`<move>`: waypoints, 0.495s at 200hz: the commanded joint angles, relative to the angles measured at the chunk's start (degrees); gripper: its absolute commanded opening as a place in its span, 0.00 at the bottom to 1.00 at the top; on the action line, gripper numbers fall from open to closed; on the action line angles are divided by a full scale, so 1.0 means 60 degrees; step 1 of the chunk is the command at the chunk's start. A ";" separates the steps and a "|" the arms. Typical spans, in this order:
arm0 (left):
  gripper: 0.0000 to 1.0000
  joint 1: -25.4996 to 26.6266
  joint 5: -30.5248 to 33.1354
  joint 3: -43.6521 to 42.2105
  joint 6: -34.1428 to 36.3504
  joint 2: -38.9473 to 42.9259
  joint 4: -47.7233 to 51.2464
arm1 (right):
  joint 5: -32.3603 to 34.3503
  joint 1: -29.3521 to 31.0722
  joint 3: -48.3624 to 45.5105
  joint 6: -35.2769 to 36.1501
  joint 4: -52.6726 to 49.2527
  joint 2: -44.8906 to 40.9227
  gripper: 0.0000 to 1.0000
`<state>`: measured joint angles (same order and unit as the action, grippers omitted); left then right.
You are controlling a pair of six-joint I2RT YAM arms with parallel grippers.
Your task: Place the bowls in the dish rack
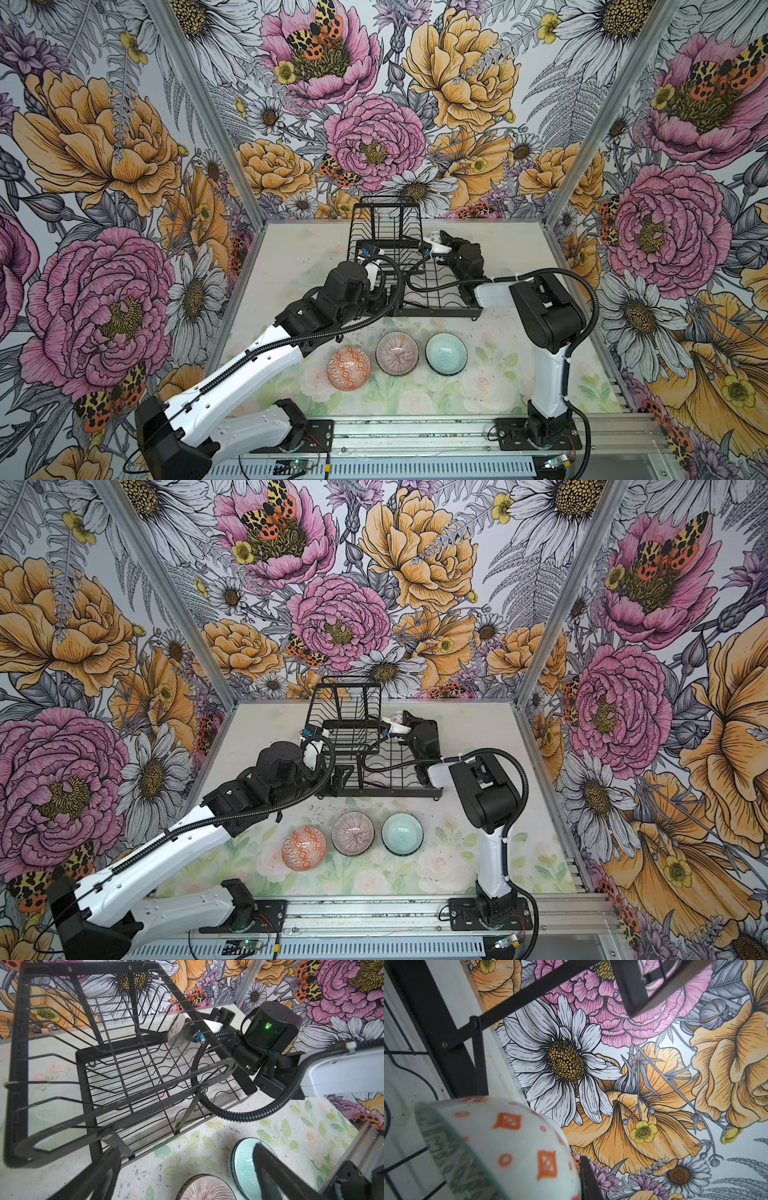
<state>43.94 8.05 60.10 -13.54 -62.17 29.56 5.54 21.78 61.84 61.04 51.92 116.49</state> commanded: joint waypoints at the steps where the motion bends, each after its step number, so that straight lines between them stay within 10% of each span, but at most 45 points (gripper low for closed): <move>1: 0.99 -0.0105 0.0003 -0.0040 -0.0087 0.0163 -0.0150 | -0.0324 0.0170 0.0577 -0.0031 0.0373 0.0242 0.00; 99: 0.99 -0.0088 -0.0091 -0.0161 -0.0117 0.0343 -0.0136 | -0.0315 0.0614 0.1274 -0.0375 -0.0026 0.1113 0.00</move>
<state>43.94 8.03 60.07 -13.54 -61.06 29.58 4.23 24.21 66.37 60.71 48.90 121.89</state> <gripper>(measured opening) 0.988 0.131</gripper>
